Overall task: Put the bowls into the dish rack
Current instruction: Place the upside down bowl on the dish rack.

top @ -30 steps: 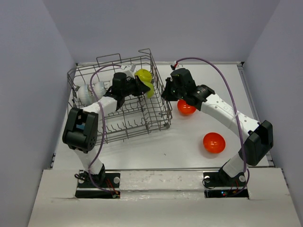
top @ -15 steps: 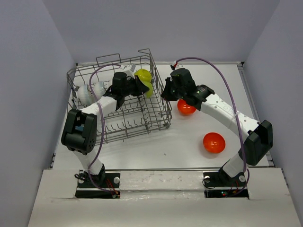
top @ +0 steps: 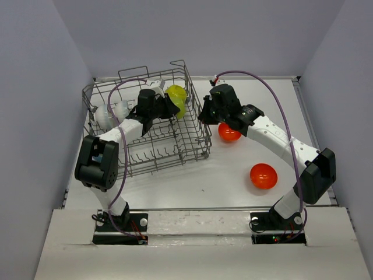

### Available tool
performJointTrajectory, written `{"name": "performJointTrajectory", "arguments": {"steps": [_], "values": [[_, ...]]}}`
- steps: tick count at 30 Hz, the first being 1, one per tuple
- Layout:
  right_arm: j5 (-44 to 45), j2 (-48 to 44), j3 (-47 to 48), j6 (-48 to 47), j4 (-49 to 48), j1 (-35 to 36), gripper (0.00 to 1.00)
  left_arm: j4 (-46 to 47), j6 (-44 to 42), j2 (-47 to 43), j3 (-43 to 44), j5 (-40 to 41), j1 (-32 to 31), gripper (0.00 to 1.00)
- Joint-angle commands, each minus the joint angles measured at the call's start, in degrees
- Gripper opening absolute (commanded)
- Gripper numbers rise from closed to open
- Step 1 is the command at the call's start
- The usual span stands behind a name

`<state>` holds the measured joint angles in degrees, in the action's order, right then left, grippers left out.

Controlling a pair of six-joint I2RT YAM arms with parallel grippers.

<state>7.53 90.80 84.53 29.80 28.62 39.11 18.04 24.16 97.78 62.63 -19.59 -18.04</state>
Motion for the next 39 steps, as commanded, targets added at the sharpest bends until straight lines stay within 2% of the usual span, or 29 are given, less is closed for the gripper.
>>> {"name": "performJointTrajectory", "arguments": {"steps": [1,24,39], "values": [[1.61,0.95,0.37,-1.59,-0.06,0.26,0.01,-6.71,-5.44,0.48,-1.28,10.98,2.57,0.26],[1.61,1.22,0.55,-1.41,-0.06,0.26,0.01,-8.29,-7.20,0.66,-1.20,12.65,2.05,0.26],[1.96,1.13,0.63,-1.59,0.03,0.26,0.01,-8.98,-8.61,-7.51,0.65,10.10,-1.29,0.27]]}}
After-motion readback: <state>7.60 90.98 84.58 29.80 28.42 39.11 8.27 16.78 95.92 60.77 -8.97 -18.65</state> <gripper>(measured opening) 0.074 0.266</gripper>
